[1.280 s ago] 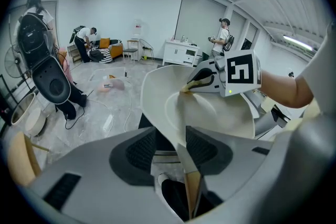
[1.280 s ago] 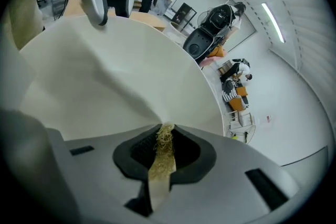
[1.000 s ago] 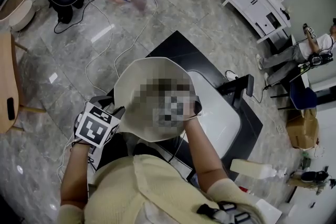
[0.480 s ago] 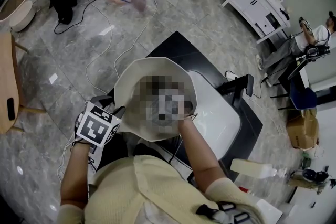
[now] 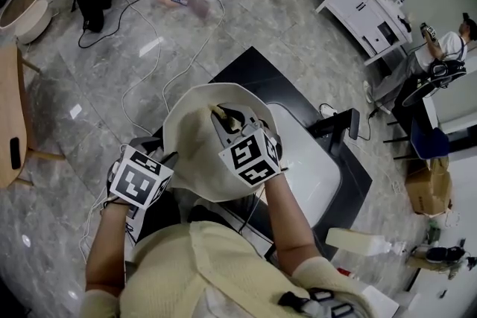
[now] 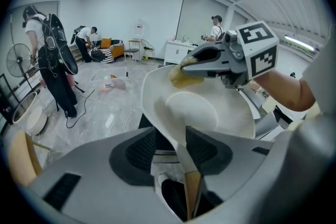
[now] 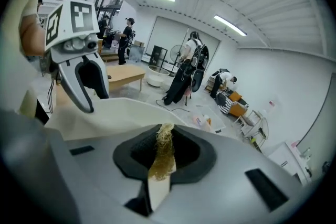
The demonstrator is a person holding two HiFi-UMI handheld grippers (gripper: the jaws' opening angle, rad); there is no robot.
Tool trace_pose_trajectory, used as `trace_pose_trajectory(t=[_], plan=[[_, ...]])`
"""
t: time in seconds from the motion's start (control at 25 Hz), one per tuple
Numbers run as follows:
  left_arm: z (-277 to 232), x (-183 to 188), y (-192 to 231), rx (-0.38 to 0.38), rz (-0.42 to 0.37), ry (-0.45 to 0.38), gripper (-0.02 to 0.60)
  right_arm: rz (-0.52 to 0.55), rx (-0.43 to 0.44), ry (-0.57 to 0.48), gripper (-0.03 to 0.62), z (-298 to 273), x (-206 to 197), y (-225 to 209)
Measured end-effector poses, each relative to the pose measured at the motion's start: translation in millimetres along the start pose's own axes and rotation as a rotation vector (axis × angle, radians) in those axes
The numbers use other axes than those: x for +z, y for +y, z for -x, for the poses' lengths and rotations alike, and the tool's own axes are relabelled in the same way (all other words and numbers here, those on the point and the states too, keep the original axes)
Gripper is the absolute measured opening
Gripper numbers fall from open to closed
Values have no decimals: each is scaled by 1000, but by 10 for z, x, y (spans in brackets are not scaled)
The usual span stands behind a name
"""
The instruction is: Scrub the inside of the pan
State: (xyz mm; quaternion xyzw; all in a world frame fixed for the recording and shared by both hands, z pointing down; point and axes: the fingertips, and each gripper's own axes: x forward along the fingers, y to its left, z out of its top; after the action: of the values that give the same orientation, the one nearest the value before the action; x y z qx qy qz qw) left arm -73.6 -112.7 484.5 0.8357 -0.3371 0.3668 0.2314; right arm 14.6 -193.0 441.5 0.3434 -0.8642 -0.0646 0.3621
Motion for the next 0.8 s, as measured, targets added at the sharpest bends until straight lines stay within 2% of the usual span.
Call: trace_pose_trajectory(t=[0.2, 0.36, 0.8], plan=[[-1, -6, 4, 1, 1, -1, 183, 15, -69, -45, 57, 313, 125, -190], [6, 0, 8, 1, 3, -2, 183, 10, -114, -30, 57, 423, 82, -272], [2, 3, -2, 7, 6, -1, 183, -96, -93, 242, 57, 10, -789, -29]])
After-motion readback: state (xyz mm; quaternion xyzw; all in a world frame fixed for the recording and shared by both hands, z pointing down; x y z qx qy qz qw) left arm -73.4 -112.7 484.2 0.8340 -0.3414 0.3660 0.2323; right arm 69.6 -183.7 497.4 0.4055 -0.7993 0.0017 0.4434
